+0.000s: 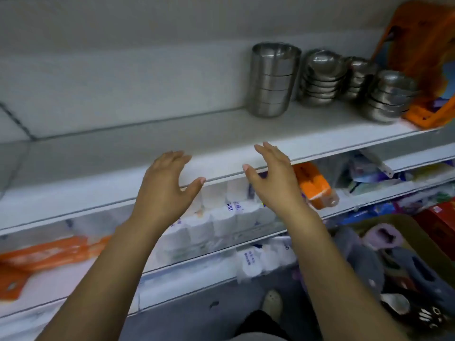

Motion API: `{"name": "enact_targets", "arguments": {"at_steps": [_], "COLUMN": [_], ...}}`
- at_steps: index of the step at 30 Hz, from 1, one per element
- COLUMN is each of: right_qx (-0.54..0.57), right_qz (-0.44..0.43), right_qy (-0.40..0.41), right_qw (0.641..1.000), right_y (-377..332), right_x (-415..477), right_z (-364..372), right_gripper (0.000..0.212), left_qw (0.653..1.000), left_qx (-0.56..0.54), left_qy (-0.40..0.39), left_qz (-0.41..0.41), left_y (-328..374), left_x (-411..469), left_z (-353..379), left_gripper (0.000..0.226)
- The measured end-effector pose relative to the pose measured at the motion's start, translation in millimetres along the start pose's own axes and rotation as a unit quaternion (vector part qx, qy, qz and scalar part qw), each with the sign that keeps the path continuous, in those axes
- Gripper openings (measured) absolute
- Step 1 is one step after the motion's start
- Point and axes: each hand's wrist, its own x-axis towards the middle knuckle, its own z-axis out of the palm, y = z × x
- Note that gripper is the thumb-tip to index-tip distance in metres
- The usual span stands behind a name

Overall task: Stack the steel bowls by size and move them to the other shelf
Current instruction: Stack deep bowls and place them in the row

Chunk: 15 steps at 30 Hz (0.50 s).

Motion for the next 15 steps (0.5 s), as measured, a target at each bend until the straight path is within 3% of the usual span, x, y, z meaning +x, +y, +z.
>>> {"name": "enact_targets", "arguments": {"at_steps": [7,15], "right_qx": [0.015,0.040], "right_qz": [-0.143,-0.262], "right_qy": [-0.139,-0.267], "right_qw": [0.980,0.926], "right_y": [-120,-233], "right_x": [-21,-39], "right_z": [104,210], "right_gripper": [0.054,0.054], "left_qw": [0.985,0.930], "left_qx": [0.032,0.046], "left_qy": [0.095,0.204], "left_qz": [-0.142,-0.301], "left_y": [-108,-188], "left_x": [-91,-164], "left_z": [-89,-172], "left_gripper": [0.059,0.061]}}
